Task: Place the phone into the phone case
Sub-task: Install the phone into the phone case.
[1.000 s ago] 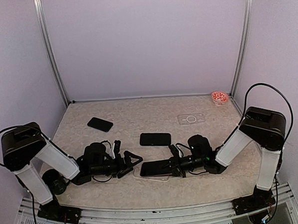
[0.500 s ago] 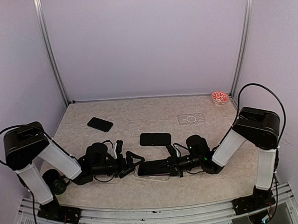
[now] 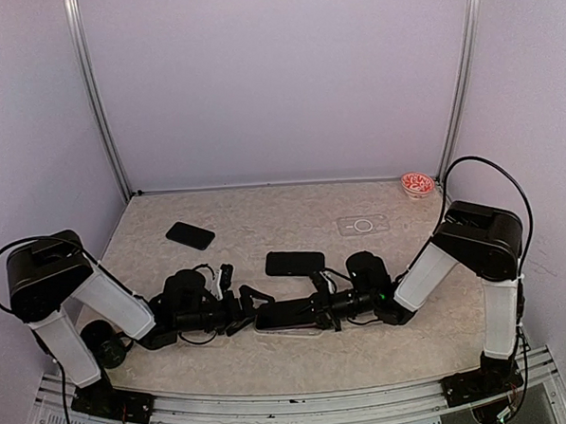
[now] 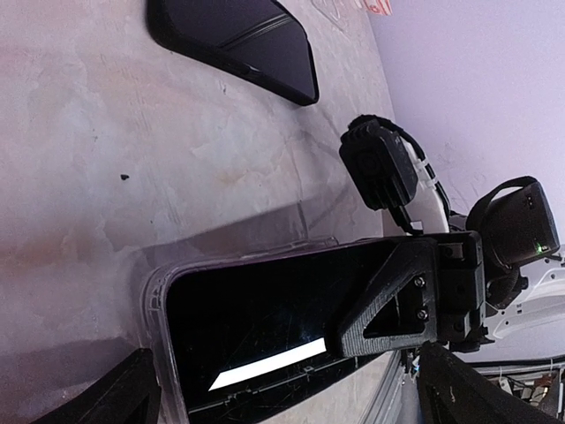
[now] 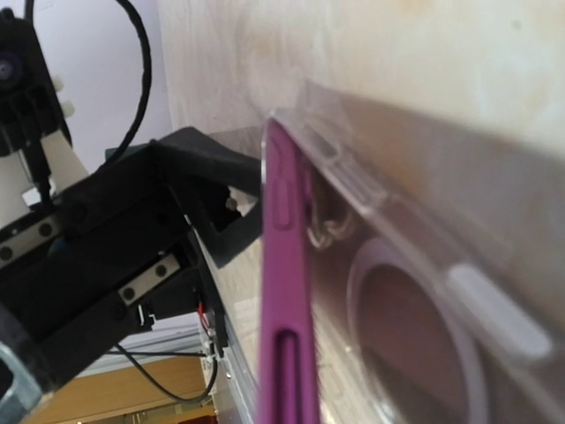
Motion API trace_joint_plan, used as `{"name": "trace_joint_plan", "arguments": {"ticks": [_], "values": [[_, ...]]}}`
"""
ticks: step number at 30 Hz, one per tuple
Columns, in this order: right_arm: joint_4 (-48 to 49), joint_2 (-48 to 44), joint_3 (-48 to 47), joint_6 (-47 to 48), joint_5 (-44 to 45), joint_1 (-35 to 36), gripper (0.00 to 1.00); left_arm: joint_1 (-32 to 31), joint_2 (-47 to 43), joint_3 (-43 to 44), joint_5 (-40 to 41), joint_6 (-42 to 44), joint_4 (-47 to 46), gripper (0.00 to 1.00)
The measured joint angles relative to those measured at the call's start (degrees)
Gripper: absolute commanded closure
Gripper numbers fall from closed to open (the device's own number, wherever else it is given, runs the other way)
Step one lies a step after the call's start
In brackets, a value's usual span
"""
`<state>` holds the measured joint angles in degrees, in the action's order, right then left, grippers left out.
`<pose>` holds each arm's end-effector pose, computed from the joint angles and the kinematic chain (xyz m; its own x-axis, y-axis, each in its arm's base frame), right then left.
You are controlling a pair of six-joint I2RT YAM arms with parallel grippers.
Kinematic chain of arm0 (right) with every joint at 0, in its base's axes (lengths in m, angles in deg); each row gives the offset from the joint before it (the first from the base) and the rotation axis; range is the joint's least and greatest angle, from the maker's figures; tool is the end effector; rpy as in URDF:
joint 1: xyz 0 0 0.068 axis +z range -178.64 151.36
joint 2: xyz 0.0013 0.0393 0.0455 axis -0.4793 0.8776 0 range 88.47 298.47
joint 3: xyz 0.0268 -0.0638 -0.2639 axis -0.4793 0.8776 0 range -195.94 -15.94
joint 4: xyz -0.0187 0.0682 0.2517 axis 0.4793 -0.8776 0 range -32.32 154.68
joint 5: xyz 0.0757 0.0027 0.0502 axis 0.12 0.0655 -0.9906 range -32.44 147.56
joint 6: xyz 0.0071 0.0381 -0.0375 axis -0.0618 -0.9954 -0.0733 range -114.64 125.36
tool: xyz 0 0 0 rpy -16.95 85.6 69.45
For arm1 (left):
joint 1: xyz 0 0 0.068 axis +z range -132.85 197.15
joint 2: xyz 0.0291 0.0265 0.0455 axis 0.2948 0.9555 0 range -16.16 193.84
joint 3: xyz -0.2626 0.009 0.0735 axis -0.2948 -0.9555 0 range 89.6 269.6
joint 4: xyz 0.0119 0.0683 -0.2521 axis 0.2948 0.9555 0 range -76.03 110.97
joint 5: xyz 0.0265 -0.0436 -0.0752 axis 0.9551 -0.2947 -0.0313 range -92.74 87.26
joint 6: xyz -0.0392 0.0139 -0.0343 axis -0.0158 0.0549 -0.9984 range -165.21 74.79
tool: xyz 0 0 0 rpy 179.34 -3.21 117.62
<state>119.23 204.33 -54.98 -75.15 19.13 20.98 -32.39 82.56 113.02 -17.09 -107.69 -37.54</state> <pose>0.2059 0.2761 0.0876 -0.9966 0.0208 0.0796 0.0822 0.2961 0.9516 0.1747 -0.2184 0.1090 -0.9052 -0.2627 -0.3341 0.1763 0.4831 -0.8576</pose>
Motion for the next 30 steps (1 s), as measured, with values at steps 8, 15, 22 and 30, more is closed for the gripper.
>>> {"name": "trace_joint_plan", "arguments": {"ticks": [8,15,22,30], "values": [[2.14,2.01,-1.18,-0.26,-1.99,-0.79,1.0,0.22,-0.09,0.44,0.52,0.85,0.92,0.01],[3.82,2.01,-0.02,-0.85,-1.88,-0.85,1.0,0.22,-0.76,0.74,-0.02,1.05,2.56,0.01],[5.77,2.01,1.36,-1.44,-2.12,-1.66,1.0,0.7,-6.71,0.96,-0.07,2.75,8.48,0.01],[9.51,1.99,3.1,-2.08,-2.84,-2.97,1.0,2.01,-9.33,1.07,0.0,3.67,10.88,0.01]]}}
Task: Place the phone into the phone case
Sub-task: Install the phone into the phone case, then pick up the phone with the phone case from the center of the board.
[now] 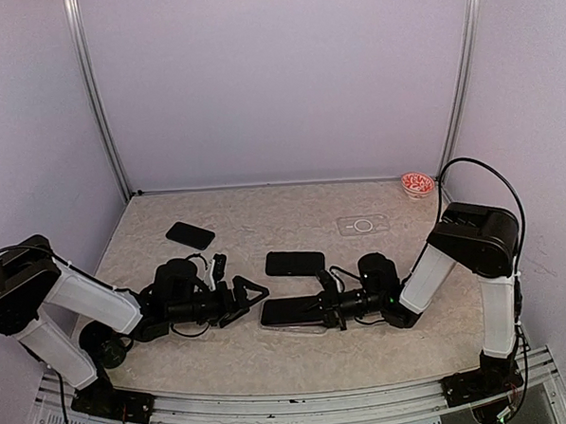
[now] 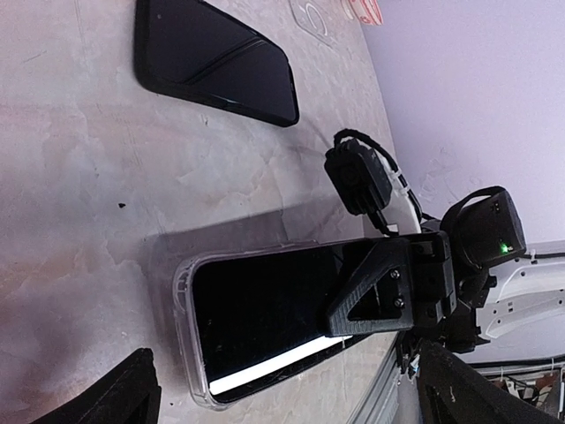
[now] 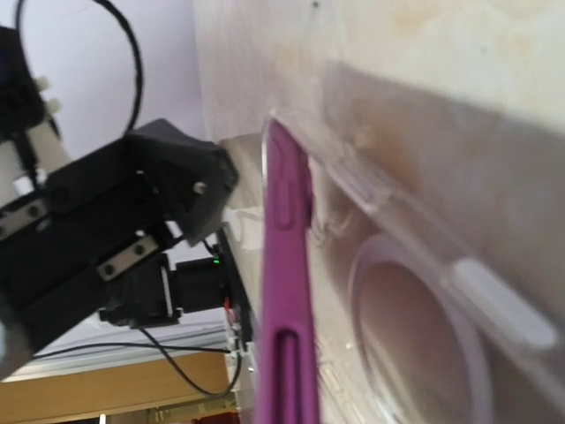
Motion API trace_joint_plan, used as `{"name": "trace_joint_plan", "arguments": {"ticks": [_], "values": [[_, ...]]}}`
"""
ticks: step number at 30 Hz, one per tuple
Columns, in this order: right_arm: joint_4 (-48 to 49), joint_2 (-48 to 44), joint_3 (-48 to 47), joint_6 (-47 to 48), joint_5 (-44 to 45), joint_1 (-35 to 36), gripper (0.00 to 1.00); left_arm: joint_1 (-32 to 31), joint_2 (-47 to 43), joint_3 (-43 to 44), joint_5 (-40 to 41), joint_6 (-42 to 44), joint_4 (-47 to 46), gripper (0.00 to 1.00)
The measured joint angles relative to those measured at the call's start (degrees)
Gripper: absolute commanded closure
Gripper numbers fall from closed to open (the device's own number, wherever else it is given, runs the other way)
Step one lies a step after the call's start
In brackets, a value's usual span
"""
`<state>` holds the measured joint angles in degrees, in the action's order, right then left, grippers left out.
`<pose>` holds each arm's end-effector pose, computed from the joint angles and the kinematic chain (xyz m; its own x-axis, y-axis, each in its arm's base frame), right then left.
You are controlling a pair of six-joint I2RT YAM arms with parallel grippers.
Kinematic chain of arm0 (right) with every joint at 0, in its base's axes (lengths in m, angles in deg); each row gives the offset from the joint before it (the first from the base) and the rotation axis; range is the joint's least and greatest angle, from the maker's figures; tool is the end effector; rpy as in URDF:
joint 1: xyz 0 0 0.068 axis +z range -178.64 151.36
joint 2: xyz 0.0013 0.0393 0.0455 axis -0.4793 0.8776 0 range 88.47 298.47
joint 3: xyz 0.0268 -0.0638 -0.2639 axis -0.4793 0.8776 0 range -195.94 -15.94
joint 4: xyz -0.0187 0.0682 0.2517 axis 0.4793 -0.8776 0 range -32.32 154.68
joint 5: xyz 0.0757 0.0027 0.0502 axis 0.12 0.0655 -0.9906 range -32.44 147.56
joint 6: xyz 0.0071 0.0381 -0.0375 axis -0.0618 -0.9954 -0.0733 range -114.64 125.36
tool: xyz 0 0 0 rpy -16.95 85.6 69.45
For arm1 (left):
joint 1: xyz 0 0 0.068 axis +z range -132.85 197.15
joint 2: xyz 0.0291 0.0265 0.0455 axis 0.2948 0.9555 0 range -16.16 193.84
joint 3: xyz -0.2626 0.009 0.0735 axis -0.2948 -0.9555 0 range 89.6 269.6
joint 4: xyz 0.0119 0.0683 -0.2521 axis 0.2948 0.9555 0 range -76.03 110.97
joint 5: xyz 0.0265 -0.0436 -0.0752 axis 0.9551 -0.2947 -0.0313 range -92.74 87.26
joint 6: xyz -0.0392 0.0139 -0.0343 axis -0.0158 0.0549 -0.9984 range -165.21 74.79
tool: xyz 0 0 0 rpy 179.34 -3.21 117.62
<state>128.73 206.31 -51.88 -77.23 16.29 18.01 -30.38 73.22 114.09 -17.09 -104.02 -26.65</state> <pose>0.2117 0.2583 0.0820 -0.9965 0.0302 0.0776 0.0825 0.2286 0.9700 0.1788 -0.2083 0.1366 -0.8856 -0.2600 -0.3849 0.2116 0.5119 -0.8326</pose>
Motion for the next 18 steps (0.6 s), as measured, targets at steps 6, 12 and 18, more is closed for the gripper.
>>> {"name": "trace_joint_plan", "arguments": {"ticks": [6,12,18], "values": [[5.35,-0.11,1.4,-1.44,-0.79,-1.07,1.0,0.33,0.0,-0.07,-0.13,0.13,0.24,0.01],[8.94,-1.49,1.4,-1.66,-1.97,-1.11,1.0,0.63,0.9,-0.44,-1.42,-0.13,-1.2,0.02],[10.64,-2.69,1.4,-0.57,-3.17,-1.14,1.0,0.68,3.23,-0.7,-4.39,-1.2,-5.07,0.07]]}}
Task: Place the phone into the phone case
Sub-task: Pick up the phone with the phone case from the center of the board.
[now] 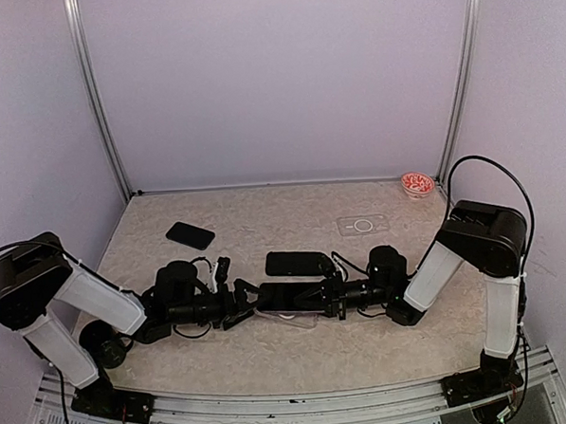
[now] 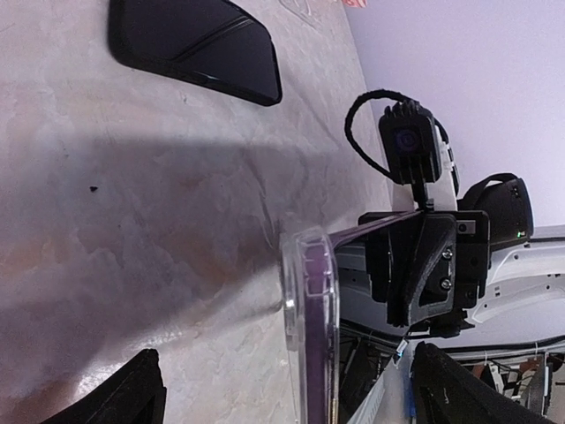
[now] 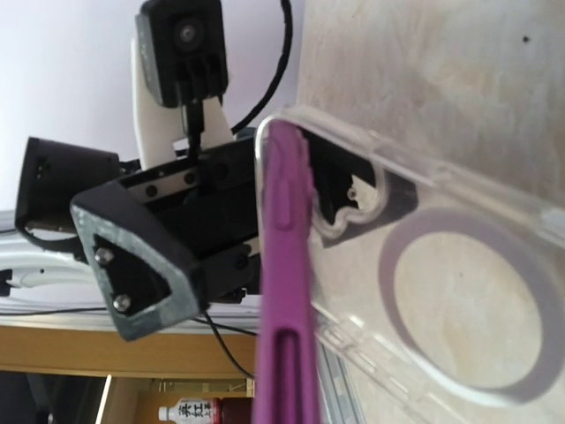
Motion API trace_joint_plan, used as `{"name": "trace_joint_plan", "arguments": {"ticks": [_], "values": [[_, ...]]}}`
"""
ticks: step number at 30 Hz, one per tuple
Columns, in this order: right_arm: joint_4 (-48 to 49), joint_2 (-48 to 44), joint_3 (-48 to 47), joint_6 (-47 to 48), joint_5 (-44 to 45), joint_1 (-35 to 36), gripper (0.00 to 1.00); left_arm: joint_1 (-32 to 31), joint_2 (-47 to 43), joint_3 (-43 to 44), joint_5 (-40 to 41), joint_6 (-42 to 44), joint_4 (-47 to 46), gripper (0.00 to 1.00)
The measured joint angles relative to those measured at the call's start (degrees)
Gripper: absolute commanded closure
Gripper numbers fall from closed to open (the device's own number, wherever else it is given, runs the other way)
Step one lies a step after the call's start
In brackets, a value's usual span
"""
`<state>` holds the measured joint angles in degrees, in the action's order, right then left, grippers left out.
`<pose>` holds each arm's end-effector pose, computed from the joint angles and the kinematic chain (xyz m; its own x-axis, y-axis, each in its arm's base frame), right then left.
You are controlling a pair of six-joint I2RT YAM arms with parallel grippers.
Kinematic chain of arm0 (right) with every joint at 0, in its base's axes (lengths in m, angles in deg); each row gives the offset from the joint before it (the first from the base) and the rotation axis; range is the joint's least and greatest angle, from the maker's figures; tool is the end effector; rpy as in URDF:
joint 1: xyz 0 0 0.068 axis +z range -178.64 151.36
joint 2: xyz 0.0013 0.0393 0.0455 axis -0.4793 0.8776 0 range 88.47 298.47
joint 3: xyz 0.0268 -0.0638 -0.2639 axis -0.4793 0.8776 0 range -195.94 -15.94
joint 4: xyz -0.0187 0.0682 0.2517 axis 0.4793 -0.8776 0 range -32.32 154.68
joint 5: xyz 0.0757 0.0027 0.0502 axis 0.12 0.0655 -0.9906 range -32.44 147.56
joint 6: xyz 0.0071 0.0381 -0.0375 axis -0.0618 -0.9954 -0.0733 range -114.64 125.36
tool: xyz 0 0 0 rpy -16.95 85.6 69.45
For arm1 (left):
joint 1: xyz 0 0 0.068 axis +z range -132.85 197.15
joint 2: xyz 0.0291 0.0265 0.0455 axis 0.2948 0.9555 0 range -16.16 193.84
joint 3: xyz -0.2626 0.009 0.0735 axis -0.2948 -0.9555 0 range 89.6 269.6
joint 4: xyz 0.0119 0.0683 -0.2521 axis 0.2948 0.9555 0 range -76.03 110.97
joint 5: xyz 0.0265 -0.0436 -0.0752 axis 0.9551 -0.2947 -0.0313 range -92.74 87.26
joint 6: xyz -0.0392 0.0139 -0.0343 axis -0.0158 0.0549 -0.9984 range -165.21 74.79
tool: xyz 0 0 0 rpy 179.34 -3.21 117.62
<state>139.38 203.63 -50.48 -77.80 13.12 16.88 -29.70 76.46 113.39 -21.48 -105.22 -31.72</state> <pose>0.2137 0.2531 0.1103 -0.9989 -0.0054 -0.0469 -0.0472 0.0734 0.9962 0.1802 -0.2089 0.1282 -0.9077 -0.2310 -0.3502 0.2134 0.4644 -0.8595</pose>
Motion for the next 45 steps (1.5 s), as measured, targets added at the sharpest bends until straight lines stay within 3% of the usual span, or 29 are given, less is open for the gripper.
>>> {"name": "trace_joint_plan", "arguments": {"ticks": [9,29,45], "values": [[0.26,0.0,0.0,1.2,-0.61,0.0,1.0,-0.46,1.07,0.37,-4.02,-1.01,-5.75,0.12],[-1.68,0.9,-2.69,4.98,-2.01,1.27,1.0,-2.08,4.46,2.95,-8.22,-1.33,-8.33,0.28],[-2.8,3.19,-4.33,5.7,-3.72,1.44,1.0,-2.1,5.6,2.8,-7.93,-1.6,-6.47,0.53]]}}
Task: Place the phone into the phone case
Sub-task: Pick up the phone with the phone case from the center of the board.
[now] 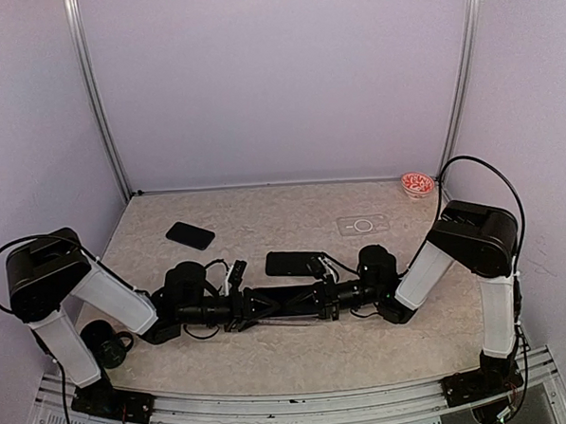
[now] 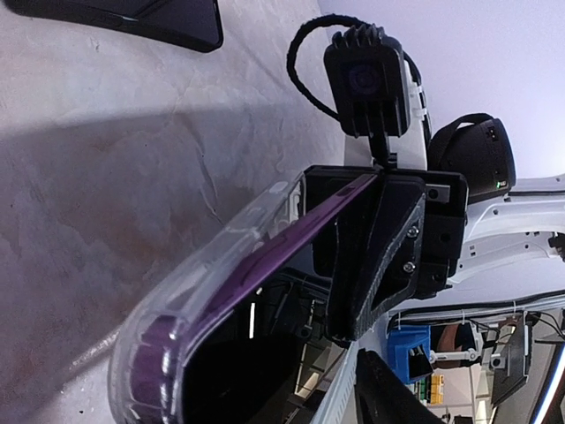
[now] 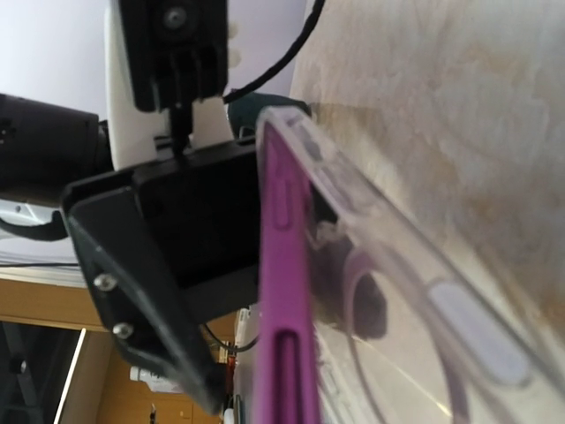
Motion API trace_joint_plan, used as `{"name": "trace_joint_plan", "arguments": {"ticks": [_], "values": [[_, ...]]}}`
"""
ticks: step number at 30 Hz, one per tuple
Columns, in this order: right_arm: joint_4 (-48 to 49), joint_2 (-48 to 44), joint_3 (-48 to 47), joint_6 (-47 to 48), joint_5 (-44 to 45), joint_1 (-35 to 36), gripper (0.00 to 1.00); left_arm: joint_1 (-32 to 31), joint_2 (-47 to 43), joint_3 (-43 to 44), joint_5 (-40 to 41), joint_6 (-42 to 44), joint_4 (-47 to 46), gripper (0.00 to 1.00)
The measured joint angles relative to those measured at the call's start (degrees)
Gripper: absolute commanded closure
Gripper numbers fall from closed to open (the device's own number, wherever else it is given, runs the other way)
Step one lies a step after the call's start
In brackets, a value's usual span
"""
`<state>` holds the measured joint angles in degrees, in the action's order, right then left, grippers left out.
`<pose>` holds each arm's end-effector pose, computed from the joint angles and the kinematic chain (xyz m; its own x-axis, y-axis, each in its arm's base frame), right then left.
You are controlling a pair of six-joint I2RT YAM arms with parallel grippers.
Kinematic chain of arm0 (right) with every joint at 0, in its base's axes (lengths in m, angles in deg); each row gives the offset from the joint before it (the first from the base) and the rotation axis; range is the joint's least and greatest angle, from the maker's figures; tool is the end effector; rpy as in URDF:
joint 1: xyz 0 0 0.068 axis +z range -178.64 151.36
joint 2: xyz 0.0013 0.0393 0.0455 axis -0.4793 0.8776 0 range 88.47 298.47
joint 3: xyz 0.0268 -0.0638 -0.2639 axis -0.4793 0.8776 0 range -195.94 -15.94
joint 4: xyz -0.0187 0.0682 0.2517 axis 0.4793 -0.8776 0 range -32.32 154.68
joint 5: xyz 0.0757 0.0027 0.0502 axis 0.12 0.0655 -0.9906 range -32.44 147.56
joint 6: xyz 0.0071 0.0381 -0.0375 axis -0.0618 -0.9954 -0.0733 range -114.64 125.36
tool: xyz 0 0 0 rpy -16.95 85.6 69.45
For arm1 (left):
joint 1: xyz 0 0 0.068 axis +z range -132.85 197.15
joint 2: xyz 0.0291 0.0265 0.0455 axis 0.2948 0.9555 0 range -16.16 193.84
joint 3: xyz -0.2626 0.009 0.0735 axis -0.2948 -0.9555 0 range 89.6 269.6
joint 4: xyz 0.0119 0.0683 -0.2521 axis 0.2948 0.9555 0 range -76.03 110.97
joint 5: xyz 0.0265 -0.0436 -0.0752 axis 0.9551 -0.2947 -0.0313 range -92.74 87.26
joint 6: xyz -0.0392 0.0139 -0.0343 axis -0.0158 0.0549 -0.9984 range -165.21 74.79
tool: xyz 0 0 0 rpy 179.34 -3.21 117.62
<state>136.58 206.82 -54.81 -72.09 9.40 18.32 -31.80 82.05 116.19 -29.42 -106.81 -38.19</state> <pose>0.2168 0.2709 0.1030 -0.9874 -0.1034 -0.1196 -0.1277 0.0757 0.9889 0.1795 -0.2305 0.1260 -0.9414 -0.1158 -0.3168 0.2602 0.3484 -0.9005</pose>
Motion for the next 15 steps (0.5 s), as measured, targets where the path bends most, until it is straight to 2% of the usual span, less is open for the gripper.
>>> {"name": "trace_joint_plan", "arguments": {"ticks": [5,9,15], "values": [[0.07,0.04,-0.09,-0.02,-0.61,0.0,1.0,0.0,0.13,-0.46,0.04,0.02,0.09,0.65],[0.13,0.04,-0.13,0.52,-1.16,-0.04,0.84,0.0,0.13,-1.18,-0.33,-0.79,-1.51,0.72],[-1.66,0.04,-0.22,1.33,-0.92,-0.13,0.77,0.0,0.11,-1.49,-0.72,-1.14,-3.74,0.79]]}}
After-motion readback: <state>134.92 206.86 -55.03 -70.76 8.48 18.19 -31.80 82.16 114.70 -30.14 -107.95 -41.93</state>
